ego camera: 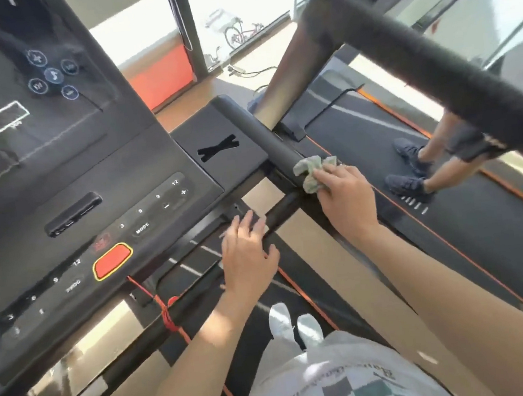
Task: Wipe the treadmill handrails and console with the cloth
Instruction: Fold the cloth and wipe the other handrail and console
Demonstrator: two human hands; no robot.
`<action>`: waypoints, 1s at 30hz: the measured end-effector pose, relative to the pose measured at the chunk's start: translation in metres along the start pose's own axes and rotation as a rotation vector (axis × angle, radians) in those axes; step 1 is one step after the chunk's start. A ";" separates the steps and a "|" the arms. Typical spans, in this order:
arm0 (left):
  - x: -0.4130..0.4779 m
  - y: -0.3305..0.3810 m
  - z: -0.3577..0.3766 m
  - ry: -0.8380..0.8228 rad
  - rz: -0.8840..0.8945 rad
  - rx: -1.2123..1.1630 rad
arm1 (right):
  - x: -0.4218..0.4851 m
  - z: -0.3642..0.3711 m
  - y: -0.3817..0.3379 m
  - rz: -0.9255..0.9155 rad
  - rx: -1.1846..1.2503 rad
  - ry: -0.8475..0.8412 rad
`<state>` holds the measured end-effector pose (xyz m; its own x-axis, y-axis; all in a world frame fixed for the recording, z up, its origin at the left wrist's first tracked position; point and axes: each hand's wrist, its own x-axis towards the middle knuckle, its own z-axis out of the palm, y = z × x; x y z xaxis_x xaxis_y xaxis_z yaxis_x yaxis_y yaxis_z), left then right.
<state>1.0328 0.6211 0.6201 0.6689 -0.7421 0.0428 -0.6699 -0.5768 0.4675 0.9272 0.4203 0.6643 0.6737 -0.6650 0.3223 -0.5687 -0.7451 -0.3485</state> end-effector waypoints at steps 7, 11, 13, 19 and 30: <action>0.062 0.043 0.028 -0.130 0.182 -0.018 | -0.024 0.016 0.024 0.081 -0.006 -0.221; 0.070 0.040 0.041 -0.077 0.186 -0.071 | -0.058 -0.007 0.039 0.203 -0.025 -0.189; 0.069 0.034 0.042 -0.042 0.182 -0.086 | -0.084 -0.019 0.050 0.261 -0.037 -0.179; 0.068 0.037 0.044 -0.014 0.222 -0.091 | -0.139 -0.052 0.078 0.461 -0.088 -0.138; 0.051 0.062 0.039 -0.085 0.101 -0.031 | -0.136 -0.023 0.061 0.301 -0.113 -0.105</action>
<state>1.0129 0.5340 0.6165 0.5676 -0.8231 0.0167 -0.7215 -0.4876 0.4916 0.7901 0.4642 0.6198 0.5094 -0.8513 0.1257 -0.7939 -0.5213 -0.3129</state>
